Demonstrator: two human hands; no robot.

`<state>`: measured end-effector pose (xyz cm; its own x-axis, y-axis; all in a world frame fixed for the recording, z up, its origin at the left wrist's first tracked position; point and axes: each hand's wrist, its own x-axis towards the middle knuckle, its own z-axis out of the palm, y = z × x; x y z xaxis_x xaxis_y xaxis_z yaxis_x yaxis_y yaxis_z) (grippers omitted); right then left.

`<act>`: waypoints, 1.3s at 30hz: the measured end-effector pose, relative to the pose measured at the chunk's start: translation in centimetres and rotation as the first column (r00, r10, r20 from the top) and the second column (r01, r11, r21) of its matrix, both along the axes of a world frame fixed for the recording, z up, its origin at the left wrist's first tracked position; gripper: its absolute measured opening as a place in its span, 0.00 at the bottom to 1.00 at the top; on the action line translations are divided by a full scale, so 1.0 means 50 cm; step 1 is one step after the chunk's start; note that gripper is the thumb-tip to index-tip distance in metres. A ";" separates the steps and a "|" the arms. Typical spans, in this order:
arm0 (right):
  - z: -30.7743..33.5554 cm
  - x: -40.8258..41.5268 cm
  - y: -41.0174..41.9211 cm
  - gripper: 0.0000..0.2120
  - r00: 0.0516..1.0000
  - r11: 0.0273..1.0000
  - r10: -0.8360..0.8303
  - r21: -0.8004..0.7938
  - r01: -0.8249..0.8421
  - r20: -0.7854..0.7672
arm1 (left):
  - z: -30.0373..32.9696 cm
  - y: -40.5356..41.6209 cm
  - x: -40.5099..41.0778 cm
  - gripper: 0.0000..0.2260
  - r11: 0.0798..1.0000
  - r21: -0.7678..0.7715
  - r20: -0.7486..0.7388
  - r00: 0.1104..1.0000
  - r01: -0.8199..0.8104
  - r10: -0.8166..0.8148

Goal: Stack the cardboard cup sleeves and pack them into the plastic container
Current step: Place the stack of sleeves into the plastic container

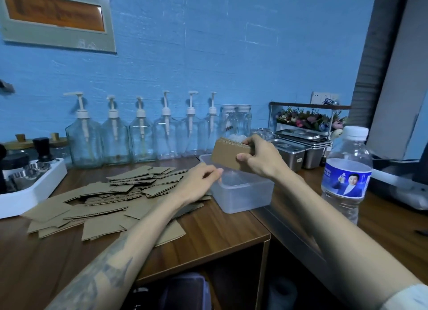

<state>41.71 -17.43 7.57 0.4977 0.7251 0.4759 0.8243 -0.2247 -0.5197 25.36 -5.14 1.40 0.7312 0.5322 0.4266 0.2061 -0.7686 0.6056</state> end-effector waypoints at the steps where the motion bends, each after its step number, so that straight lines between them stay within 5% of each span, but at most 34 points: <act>1: 0.000 0.000 0.004 0.18 1.000 1.000 0.006 -0.013 -0.007 -0.009 | -0.001 0.004 -0.010 0.16 1.000 -0.001 0.024 1.000 -0.013 0.013; 9: -0.014 -0.005 0.042 0.16 0.998 0.984 0.058 -0.165 -0.062 -0.027 | -0.001 0.020 -0.064 0.21 0.989 -0.143 0.211 0.977 0.047 -0.017; 13: -0.028 0.001 0.053 0.18 0.999 0.946 0.048 -0.321 -0.038 0.023 | 0.003 0.031 -0.053 0.12 0.975 -0.219 0.318 0.948 0.045 0.027; 20: -0.042 0.003 0.080 0.15 0.996 0.898 0.070 -0.439 -0.035 0.063 | -0.032 0.073 -0.006 0.17 0.932 -0.361 0.159 0.987 0.042 0.017; 26: -0.040 0.031 0.116 0.17 0.995 0.896 0.076 -0.443 -0.039 0.066 | -0.035 0.074 -0.009 0.23 0.923 -0.382 0.159 0.987 0.036 0.027; 31: -0.046 0.048 0.137 0.22 0.979 0.909 0.042 -0.415 0.046 0.199 | -0.041 0.077 0.000 0.18 0.914 -0.402 0.201 0.979 0.055 0.029; 39: -0.053 0.068 0.149 0.22 0.958 0.912 0.028 -0.399 0.092 0.286 | -0.038 0.058 0.002 0.29 0.899 -0.432 0.195 0.981 0.076 0.011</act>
